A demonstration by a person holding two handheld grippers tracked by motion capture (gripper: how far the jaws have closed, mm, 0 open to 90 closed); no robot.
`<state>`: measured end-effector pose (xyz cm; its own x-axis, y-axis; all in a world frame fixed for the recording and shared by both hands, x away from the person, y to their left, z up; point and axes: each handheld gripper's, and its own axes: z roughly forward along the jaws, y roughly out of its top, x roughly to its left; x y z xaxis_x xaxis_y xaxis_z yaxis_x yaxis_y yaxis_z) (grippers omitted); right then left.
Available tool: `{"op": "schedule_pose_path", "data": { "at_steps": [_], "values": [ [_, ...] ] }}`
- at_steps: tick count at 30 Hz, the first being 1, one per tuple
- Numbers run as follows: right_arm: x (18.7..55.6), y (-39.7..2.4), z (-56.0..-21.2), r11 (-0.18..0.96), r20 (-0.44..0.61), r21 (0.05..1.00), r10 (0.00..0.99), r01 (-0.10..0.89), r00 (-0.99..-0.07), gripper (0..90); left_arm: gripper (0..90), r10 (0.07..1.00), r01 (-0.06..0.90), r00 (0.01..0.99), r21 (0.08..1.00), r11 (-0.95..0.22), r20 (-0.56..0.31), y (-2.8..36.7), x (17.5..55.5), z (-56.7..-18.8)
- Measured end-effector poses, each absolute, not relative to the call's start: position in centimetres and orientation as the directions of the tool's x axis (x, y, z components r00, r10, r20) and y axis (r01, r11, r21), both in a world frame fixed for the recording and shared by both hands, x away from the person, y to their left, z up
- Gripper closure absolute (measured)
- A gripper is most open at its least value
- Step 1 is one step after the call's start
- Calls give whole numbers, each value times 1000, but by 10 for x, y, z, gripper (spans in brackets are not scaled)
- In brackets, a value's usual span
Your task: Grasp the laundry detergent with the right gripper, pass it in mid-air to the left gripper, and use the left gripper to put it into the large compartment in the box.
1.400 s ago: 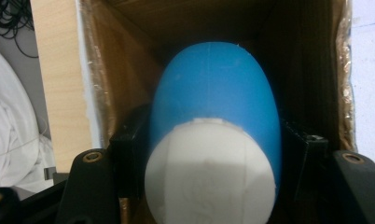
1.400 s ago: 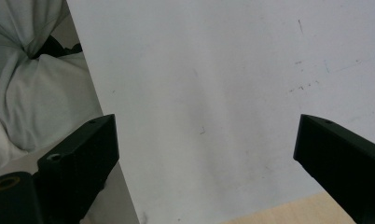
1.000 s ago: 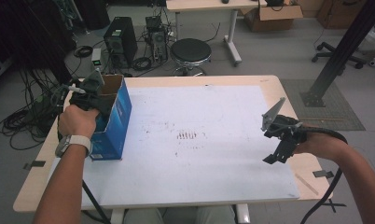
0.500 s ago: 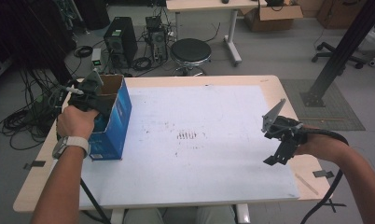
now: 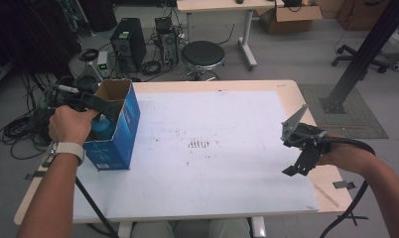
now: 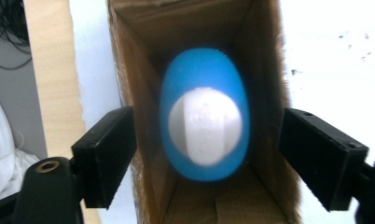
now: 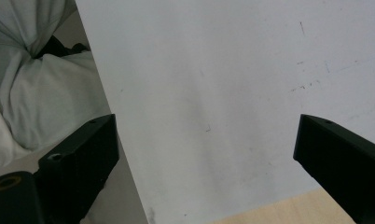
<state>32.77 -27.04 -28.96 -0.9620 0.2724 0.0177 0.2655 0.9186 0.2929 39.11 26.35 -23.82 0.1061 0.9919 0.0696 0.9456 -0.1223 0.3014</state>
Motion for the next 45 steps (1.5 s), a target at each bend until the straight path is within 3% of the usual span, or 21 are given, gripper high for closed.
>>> {"op": "schedule_pose_path", "data": {
  "at_steps": [8, 25, 45],
  "values": [
    [326, -270, -284, 917, 10, 298, 275, 266, -961, 67, 142, 981, 943, 173, 274, -191, 88, 249, 381, -208],
    [321, -266, -276, 918, -4, 306, 264, 251, -964, 67, 122, 951, 933, 300, 185, -309, 76, 219, 350, -163],
    [321, -264, -270, 919, -8, 301, 268, 253, -963, 67, 91, 854, 839, 518, 165, -519, 49, 158, 329, -155]
  ]
}}
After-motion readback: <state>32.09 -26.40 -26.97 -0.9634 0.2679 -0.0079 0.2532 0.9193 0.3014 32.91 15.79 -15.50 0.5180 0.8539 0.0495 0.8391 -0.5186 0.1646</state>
